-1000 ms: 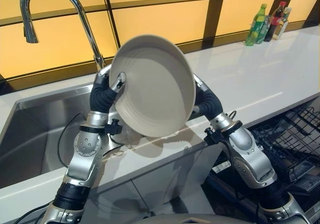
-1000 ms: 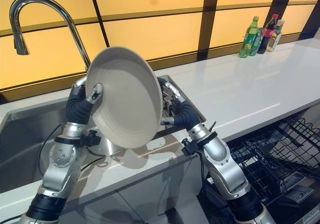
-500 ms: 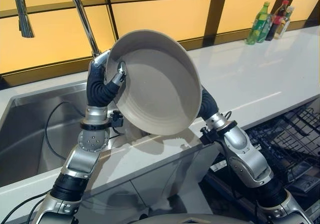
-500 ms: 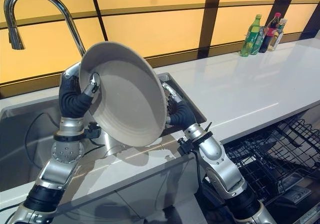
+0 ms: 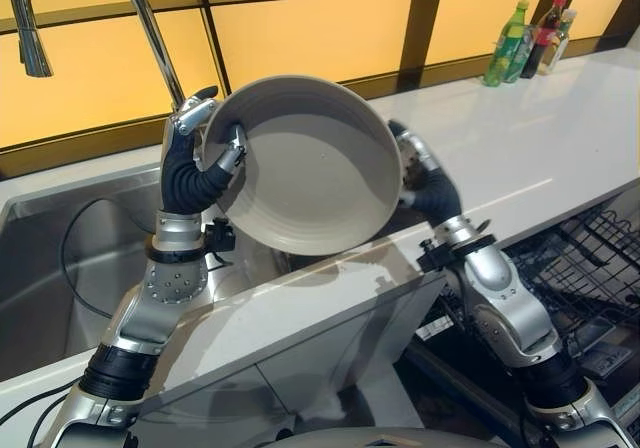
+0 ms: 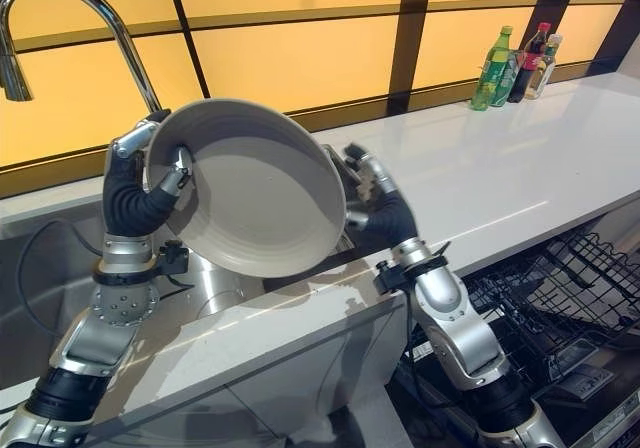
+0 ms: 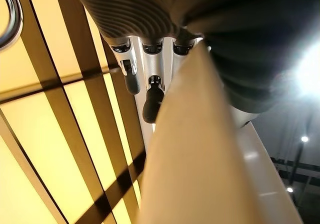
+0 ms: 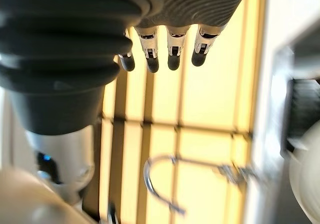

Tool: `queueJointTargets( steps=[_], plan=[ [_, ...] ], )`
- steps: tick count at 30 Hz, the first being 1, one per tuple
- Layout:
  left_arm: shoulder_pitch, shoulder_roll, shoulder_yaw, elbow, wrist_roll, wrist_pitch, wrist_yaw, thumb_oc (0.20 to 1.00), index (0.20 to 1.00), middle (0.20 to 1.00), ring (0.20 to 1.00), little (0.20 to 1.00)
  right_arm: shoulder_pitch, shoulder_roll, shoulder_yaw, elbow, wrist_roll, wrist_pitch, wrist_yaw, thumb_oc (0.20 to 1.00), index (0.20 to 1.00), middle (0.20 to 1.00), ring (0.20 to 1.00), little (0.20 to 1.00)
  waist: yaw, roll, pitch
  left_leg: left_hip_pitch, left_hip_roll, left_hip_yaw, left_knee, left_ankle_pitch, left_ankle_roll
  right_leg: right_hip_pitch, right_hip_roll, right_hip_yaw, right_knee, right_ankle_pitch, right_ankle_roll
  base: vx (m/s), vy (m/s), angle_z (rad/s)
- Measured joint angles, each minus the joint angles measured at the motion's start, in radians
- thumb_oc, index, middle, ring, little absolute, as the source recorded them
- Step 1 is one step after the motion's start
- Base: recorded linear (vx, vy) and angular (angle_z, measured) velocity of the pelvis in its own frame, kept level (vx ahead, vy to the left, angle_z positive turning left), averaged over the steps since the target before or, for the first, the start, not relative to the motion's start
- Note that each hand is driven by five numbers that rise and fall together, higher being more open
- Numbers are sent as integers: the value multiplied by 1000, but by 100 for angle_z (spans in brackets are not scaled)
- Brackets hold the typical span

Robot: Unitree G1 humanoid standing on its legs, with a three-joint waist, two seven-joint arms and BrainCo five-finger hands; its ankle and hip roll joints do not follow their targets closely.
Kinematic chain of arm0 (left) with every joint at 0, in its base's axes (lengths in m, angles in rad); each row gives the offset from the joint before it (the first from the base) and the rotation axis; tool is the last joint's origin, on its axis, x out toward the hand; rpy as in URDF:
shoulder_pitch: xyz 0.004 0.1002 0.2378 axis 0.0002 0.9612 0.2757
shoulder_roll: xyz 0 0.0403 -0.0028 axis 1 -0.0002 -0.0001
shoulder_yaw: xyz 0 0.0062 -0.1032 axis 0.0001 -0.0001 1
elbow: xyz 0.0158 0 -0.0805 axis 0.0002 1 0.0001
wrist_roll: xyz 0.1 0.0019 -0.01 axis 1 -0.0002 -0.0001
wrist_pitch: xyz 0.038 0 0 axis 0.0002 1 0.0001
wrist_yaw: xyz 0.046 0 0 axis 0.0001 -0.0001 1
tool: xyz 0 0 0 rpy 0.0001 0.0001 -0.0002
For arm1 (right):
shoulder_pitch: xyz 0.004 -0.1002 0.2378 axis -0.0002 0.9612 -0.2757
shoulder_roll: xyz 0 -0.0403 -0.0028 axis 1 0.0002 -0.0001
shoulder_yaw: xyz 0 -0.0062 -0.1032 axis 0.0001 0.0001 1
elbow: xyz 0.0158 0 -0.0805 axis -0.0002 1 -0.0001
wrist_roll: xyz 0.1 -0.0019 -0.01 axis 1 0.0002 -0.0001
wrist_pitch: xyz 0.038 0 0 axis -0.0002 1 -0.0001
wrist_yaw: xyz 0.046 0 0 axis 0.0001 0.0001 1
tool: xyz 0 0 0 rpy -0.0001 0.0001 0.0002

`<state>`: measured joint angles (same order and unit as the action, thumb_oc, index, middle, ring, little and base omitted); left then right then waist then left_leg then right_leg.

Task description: Pick up plates and place into dishwasher.

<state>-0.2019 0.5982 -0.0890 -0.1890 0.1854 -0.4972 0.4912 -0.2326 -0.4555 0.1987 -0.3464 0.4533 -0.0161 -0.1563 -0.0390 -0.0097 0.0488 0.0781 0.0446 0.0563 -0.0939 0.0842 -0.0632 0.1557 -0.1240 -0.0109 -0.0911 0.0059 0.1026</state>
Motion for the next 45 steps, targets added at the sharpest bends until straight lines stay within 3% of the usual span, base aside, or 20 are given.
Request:
queueJointTargets(
  steps=[13,19,27,32,40,45],
  plan=[
    [40,12,76,35,20,-1,3,200,200,200,200,200,-18,-28,-162,6,-10,-127,-154,1000,1000,1000,1000,1000,0,1,-3,16,6,19,0,-6,-3,1,0,-1,-2,1,-1,10,-6,-4],
    [40,9,72,34,22,0,3,200,200,200,200,200,-19,-27,-149,4,28,-131,-89,1000,1000,1000,1000,1000,-3,4,-6,15,9,23,0,-7,-4,0,2,-1,-1,2,-2,1,0,-2],
    [9,6,-25,35,118,-1,41,200,200,200,200,200,-76,-6,57,3,75,-17,41,1000,1000,1000,1000,1000,2,-4,-14,15,10,21,4,-6,-5,2,3,-4,0,3,-3,0,0,0],
    [-34,-11,-94,35,142,2,75,200,200,200,200,200,-103,48,98,4,88,33,55,1000,1000,1000,1000,1000,1,-15,-30,15,9,20,4,-6,-5,0,3,-4,0,3,-3,0,0,0],
    [-41,-18,-130,37,160,24,100,200,200,200,200,200,-103,53,141,4,91,110,54,1000,1000,1000,1000,1000,-1,-15,-35,16,10,23,4,-6,-5,-1,4,-2,0,3,-4,0,0,0],
    [-40,-16,-130,57,188,38,101,200,200,200,200,200,-103,51,161,26,110,216,75,1000,1000,1000,1000,1000,0,-16,-35,16,10,22,5,-6,-5,3,5,-2,1,3,-4,0,0,0]
  ],
)
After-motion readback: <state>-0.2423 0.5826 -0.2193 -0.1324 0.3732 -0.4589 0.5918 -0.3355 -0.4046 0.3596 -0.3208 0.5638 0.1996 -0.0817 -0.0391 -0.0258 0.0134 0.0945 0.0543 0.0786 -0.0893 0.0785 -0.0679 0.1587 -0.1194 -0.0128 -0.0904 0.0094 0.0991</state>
